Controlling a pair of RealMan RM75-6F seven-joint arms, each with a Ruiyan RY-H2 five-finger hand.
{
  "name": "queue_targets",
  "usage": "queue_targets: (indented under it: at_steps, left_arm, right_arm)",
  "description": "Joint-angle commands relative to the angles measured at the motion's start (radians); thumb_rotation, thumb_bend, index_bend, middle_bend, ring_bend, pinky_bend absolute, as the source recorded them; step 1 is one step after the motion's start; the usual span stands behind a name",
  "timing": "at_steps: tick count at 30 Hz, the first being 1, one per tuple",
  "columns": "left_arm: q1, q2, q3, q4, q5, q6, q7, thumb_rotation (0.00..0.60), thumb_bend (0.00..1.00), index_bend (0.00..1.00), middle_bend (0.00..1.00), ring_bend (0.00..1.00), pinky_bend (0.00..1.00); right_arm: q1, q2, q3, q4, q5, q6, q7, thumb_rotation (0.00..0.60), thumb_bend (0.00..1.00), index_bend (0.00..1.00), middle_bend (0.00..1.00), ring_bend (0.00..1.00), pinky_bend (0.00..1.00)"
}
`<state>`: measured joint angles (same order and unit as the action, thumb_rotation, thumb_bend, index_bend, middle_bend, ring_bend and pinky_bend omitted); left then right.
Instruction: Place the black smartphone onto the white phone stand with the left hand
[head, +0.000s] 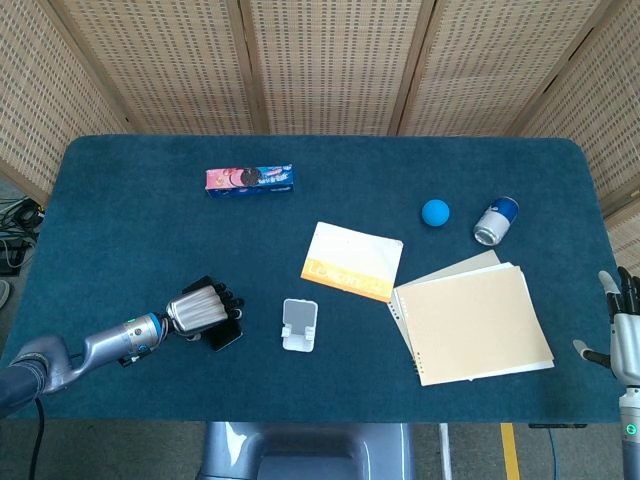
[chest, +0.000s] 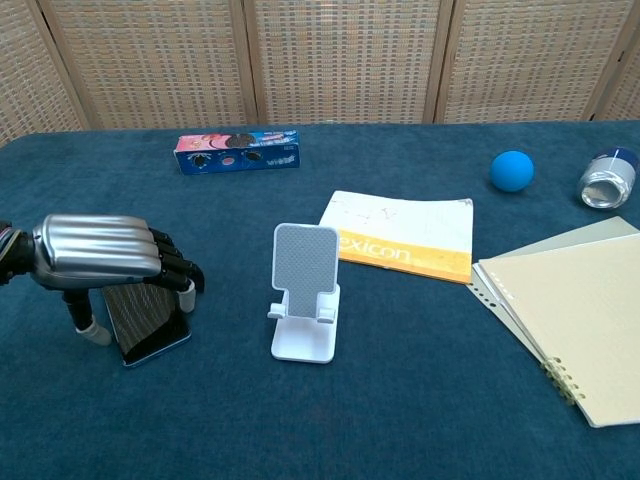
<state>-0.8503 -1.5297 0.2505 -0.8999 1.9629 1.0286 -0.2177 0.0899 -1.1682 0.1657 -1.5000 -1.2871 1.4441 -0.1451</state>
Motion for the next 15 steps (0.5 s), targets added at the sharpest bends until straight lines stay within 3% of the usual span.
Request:
queue_targets:
  at_steps: [1, 7, 15]
  left_arm:
    - [0.008, -0.018, 0.006, 0.026, 0.002, 0.022, 0.003, 0.600, 0.00, 0.47, 0.37, 0.41, 0.41]
    - [0.029, -0.036, 0.013, 0.064, -0.003, 0.073, -0.001, 0.600, 0.00, 0.59, 0.49, 0.50, 0.48]
    - [0.038, -0.001, -0.010, 0.057, -0.010, 0.175, 0.025, 0.600, 0.00, 0.62, 0.51, 0.53, 0.50]
  right_arm:
    - [0.000, 0.001, -0.001, -0.001, 0.000, -0.001, 0.002, 0.600, 0.00, 0.03, 0.00, 0.00, 0.00]
    - [-0.001, 0.004, -0.003, -0.005, -0.004, 0.000, 0.005, 0.600, 0.00, 0.03, 0.00, 0.00, 0.00]
    - [-0.003, 0.012, -0.004, -0.015, -0.006, 0.001, 0.011, 0.600, 0.00, 0.03, 0.00, 0.00, 0.00]
